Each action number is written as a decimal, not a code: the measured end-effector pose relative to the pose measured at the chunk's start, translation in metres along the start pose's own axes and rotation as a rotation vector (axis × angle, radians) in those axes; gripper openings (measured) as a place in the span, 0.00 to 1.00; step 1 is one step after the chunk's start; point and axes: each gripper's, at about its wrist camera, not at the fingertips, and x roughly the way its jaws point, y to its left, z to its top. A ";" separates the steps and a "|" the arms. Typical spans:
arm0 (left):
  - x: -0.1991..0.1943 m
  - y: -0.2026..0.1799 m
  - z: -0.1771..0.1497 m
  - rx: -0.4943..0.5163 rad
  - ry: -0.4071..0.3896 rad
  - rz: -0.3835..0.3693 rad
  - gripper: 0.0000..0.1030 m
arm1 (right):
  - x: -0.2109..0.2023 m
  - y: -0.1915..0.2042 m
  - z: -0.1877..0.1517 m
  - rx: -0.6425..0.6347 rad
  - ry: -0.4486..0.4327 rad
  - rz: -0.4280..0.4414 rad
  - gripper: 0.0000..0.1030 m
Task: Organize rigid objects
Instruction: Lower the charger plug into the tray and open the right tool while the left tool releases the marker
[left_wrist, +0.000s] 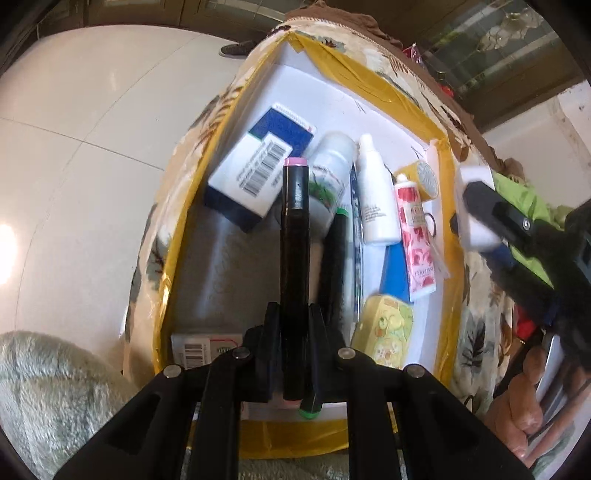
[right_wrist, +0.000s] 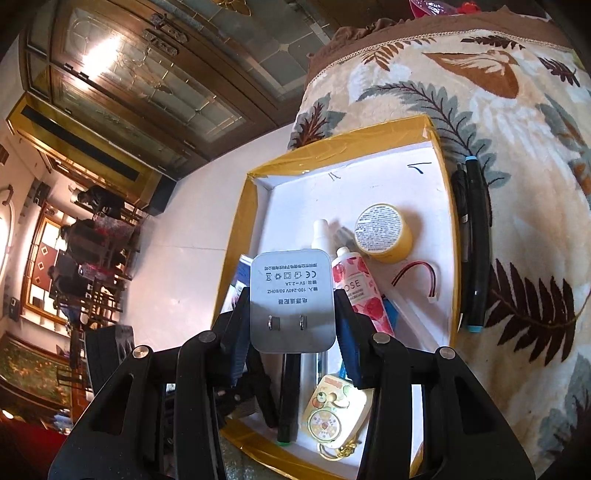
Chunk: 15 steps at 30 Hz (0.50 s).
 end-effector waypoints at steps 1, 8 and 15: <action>0.001 -0.002 -0.004 0.006 0.018 -0.004 0.12 | 0.001 0.001 0.000 -0.003 0.002 0.003 0.40; 0.010 0.006 0.002 -0.040 0.057 -0.050 0.13 | 0.017 0.016 0.006 -0.040 0.019 -0.016 0.40; 0.010 0.001 0.001 -0.009 0.062 -0.056 0.13 | 0.050 0.030 -0.005 -0.105 0.129 -0.103 0.40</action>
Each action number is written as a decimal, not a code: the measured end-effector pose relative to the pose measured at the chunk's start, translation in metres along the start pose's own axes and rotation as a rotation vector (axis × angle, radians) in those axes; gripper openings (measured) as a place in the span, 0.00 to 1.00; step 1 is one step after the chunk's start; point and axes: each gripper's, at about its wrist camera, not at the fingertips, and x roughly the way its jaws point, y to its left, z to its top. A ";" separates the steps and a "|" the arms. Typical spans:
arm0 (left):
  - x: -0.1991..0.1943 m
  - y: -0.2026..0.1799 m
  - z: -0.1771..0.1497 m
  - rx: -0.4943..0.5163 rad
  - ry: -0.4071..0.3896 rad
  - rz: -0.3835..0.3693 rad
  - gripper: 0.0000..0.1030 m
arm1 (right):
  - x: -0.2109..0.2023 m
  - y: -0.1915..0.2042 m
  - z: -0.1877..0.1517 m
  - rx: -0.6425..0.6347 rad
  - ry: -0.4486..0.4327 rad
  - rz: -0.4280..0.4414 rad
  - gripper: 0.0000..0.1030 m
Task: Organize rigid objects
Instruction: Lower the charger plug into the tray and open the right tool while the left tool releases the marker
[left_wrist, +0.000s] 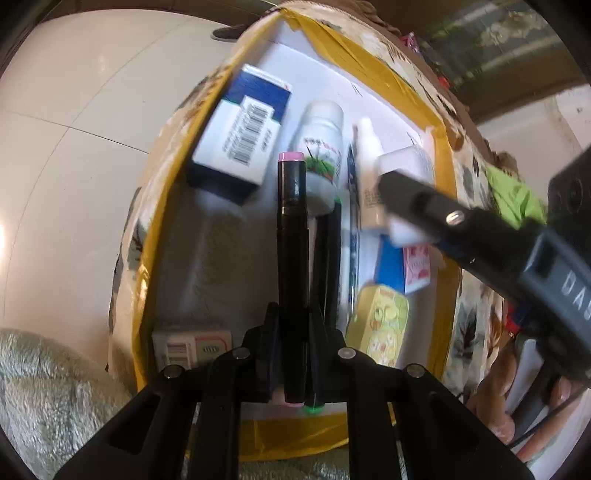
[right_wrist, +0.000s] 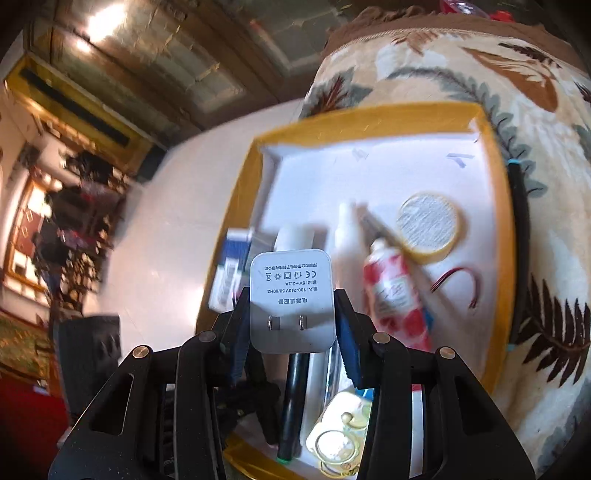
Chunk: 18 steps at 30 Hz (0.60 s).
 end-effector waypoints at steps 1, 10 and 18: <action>0.001 -0.001 -0.002 0.005 0.012 -0.002 0.13 | 0.002 0.002 -0.003 -0.004 0.018 -0.011 0.40; 0.004 -0.001 0.006 -0.010 -0.024 -0.005 0.14 | 0.022 0.006 -0.006 -0.014 0.073 -0.106 0.41; -0.002 -0.002 -0.002 0.020 -0.035 -0.046 0.26 | 0.036 0.023 -0.006 -0.105 0.092 -0.222 0.41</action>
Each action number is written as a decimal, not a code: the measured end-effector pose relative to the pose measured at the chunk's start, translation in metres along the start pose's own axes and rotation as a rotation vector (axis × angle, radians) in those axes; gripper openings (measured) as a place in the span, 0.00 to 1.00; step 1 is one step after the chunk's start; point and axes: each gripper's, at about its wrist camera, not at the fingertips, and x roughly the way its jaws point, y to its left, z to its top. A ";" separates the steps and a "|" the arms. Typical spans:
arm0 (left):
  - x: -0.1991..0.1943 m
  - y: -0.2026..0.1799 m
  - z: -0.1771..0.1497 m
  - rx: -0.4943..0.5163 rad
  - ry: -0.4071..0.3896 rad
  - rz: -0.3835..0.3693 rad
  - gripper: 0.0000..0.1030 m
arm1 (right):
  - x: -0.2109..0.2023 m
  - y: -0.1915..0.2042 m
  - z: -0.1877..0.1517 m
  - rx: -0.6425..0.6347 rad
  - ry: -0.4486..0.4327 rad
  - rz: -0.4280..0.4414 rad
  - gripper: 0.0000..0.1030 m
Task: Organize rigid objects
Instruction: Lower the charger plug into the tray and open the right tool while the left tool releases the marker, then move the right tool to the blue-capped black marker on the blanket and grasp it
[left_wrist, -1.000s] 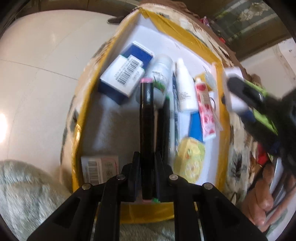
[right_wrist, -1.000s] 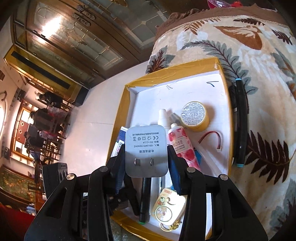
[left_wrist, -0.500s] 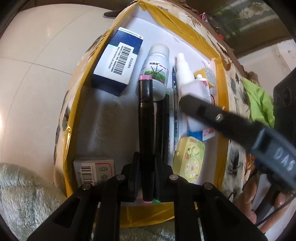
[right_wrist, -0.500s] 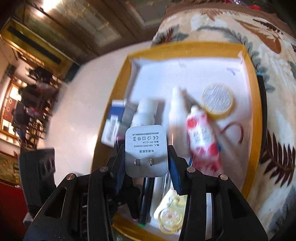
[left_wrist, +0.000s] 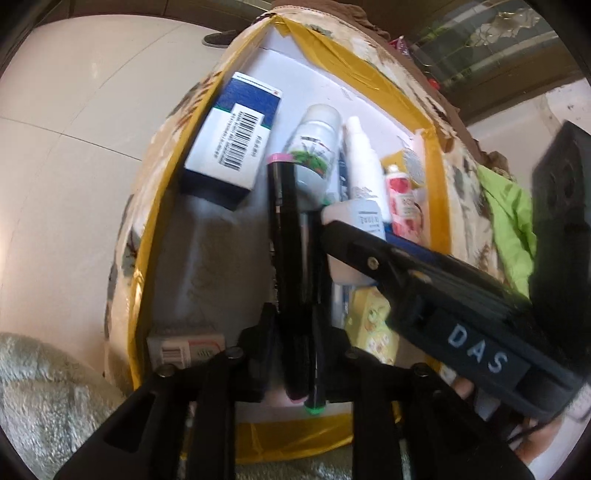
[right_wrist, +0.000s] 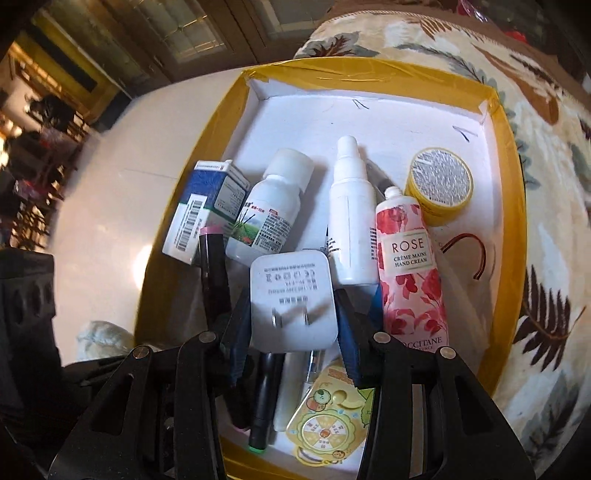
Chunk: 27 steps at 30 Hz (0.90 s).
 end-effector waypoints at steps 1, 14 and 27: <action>-0.003 0.000 -0.002 0.004 -0.003 -0.014 0.35 | 0.000 0.000 0.000 -0.001 0.004 0.007 0.41; -0.024 -0.031 -0.035 0.127 -0.082 -0.050 0.68 | -0.044 -0.052 0.000 0.207 -0.090 0.422 0.56; -0.039 -0.066 -0.038 0.251 -0.191 -0.201 0.68 | -0.095 -0.223 -0.008 0.632 -0.387 0.264 0.56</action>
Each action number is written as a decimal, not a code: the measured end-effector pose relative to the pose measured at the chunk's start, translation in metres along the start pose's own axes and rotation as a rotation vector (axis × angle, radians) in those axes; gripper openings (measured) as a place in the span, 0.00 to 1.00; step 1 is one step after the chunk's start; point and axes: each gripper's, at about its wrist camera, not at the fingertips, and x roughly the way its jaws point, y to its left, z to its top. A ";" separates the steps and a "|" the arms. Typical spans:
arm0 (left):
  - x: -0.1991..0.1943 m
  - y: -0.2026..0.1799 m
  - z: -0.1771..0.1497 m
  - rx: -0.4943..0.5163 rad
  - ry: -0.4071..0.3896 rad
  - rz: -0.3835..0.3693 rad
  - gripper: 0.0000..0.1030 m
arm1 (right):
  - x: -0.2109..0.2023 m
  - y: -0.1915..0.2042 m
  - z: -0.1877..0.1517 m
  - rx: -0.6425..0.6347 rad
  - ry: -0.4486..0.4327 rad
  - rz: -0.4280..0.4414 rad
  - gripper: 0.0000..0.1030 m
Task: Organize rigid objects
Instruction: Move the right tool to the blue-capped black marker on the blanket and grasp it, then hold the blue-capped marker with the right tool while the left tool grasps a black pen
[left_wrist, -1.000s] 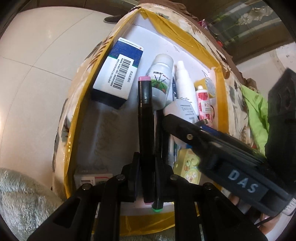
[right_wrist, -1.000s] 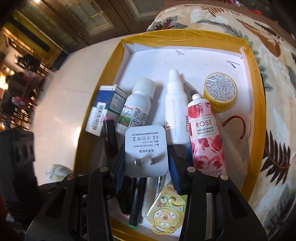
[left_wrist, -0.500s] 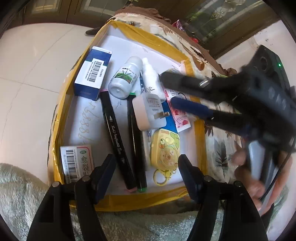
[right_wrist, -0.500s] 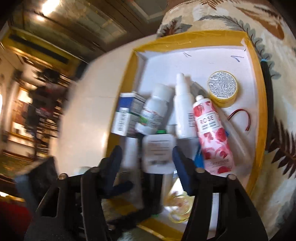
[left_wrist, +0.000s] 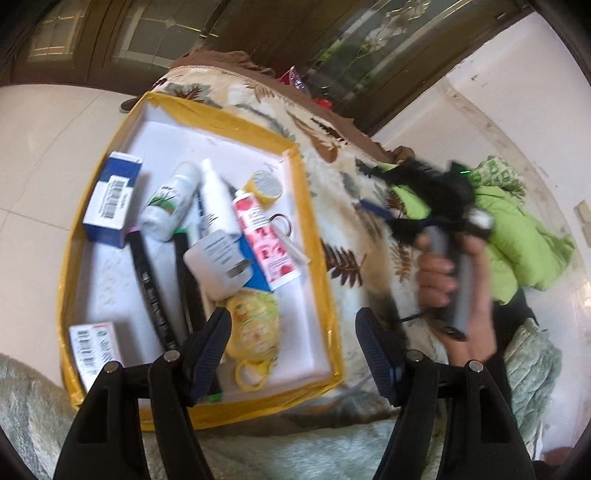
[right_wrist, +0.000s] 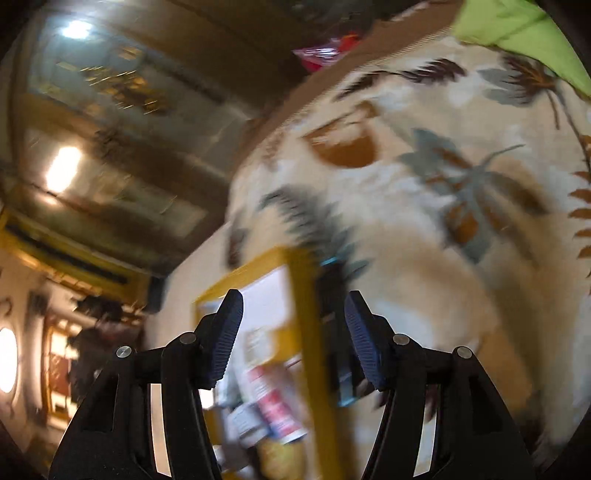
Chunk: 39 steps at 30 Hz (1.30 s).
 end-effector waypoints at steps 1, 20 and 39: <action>0.001 0.000 0.001 0.002 0.001 0.003 0.68 | 0.012 -0.005 0.001 0.012 0.033 -0.035 0.56; -0.005 0.000 -0.003 -0.008 -0.026 0.054 0.68 | 0.106 0.031 -0.039 -0.307 0.277 -0.465 0.24; 0.027 -0.053 0.055 -0.026 0.017 0.077 0.68 | 0.026 -0.040 -0.005 0.099 0.152 -0.279 0.15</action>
